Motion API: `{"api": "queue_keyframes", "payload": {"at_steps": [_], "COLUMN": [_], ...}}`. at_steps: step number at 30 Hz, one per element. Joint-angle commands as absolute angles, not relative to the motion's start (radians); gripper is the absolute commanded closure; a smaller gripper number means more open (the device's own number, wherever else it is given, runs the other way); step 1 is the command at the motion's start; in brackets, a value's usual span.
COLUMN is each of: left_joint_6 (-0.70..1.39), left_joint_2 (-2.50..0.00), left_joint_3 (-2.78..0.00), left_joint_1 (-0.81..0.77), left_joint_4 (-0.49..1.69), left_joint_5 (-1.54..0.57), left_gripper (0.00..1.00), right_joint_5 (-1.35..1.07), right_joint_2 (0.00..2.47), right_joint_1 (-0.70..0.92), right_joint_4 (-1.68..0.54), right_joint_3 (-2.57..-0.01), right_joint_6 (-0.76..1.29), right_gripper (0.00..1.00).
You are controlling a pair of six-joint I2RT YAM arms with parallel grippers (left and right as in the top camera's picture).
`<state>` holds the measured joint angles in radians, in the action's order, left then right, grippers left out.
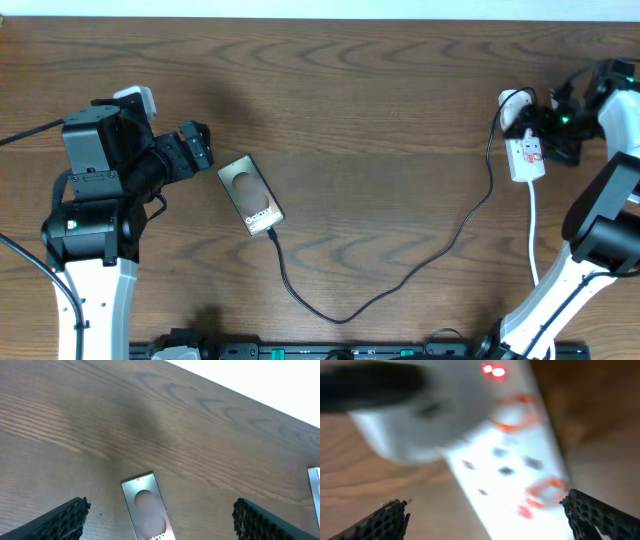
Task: Plug charger to phone and switch on socket
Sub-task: 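Lift the right gripper away from the power strip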
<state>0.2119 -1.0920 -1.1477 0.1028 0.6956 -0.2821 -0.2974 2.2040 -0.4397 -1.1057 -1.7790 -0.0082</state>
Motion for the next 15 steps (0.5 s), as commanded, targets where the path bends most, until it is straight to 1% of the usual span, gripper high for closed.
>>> {"api": "queue_keyframes", "payload": {"at_steps": [1, 9, 12, 15], "left_joint_6": [0.203, 0.203, 0.202, 0.203], "left_joint_2": [-1.090, -1.090, -1.090, -1.090], "left_joint_3": [-1.156, -1.156, -1.156, -1.156], "left_joint_1": [0.105, 0.105, 0.105, 0.105], "left_joint_4": [0.696, 0.696, 0.696, 0.696], "left_joint_5": [-0.271, -0.271, -0.271, -0.271], "left_gripper": [0.06, 0.06, 0.06, 0.07], "right_joint_5": [-0.214, -0.151, -0.148, -0.153], "right_joint_2": [2.191, 2.065, 1.968, 1.858], "right_joint_1": [-0.479, -0.497, -0.495, -0.491], "right_joint_4": [-1.147, -1.252, -1.281, -1.287], "right_joint_3": [-1.856, -1.962, -1.984, -1.984], "right_joint_6": [0.009, 0.010, 0.028, 0.093], "right_gripper": [0.01, 0.01, 0.01, 0.01]}}
